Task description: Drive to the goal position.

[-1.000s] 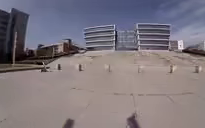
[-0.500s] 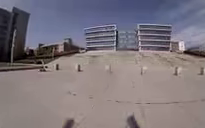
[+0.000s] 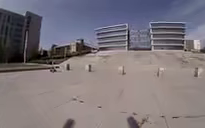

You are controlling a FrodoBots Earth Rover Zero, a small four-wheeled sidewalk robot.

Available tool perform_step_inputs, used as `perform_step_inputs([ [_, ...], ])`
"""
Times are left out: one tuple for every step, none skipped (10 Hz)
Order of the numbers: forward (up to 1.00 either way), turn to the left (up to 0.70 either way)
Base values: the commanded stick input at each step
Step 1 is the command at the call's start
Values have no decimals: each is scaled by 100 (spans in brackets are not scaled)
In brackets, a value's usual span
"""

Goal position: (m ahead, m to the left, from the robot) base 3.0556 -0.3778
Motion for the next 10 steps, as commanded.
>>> perform_step_inputs([
  [70,0],
  [70,0],
  [70,0],
  [70,0],
  [70,0],
  [70,0],
  [70,0],
  [70,0],
  [70,0],
  [70,0],
])
